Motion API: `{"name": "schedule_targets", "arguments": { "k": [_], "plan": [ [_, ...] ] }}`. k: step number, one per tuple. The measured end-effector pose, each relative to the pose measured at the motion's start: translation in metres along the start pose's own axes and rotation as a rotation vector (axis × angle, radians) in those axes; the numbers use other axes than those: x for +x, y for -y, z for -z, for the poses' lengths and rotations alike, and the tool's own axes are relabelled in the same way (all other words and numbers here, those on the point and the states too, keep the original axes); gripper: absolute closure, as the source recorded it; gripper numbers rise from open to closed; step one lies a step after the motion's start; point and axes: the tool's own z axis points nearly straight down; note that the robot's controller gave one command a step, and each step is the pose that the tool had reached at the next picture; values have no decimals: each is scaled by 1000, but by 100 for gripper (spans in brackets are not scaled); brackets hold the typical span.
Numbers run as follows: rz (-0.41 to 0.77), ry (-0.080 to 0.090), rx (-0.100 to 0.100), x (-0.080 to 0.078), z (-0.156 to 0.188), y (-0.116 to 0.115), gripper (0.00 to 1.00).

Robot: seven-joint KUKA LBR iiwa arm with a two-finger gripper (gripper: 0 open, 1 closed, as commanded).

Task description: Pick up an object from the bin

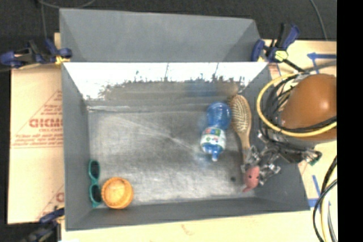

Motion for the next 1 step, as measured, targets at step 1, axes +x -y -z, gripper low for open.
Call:
{"name": "schedule_targets", "arguments": {
  "k": [1],
  "plan": [
    [-1, 0, 2, 0, 7, 1, 100]
  ]
}}
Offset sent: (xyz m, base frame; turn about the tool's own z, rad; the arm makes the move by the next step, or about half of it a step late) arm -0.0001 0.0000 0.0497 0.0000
